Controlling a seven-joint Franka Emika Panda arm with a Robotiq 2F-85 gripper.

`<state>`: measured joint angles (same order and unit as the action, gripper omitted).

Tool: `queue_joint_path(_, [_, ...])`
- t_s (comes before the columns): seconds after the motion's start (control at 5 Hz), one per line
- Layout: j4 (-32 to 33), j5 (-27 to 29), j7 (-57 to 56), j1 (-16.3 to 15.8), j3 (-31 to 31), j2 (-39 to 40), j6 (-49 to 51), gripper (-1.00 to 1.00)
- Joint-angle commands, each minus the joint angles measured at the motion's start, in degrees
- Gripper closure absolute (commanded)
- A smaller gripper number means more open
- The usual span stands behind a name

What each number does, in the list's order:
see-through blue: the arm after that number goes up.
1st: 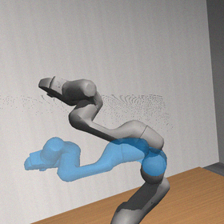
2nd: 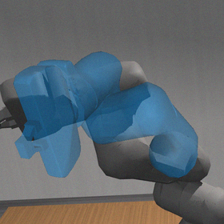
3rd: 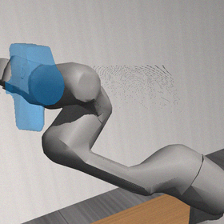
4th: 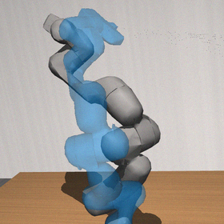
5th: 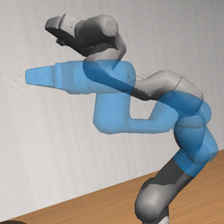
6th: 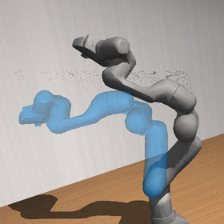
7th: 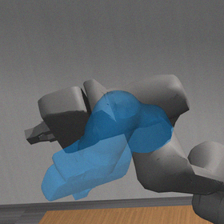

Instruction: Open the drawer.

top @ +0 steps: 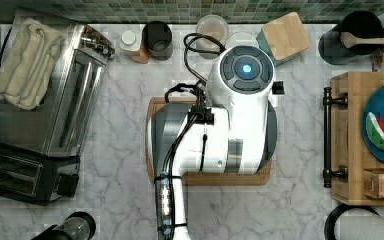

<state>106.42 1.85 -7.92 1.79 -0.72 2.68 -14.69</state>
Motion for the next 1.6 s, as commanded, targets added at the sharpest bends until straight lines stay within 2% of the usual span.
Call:
queue_joint_path(0.2, [7.61, 0.94, -4.18, 0.23, -0.11, -3.71, -8.44, -1.00])
queue_joint_path(0.4, [7.13, -1.36, -16.87, 1.61, -1.37, -3.79, -5.64, -1.00])
queue_joint_path(0.8, [13.52, -8.22, -37.36, 5.58, -4.84, -6.45, -13.87, -1.00])
queue_joint_path(1.0, [12.66, -8.29, -43.53, 7.35, -7.16, -3.97, -15.95, -1.00])
queue_joint_path(1.2, [10.30, -8.73, -48.73, 7.77, -9.90, -1.41, -16.37, -1.00])
queue_joint_path(1.4, [9.19, -7.63, -54.65, 10.08, -11.25, 1.00, -19.06, -1.00])
queue_joint_path(1.6, [9.20, -8.42, -56.27, 11.33, -11.84, 2.52, -21.50, -1.00])
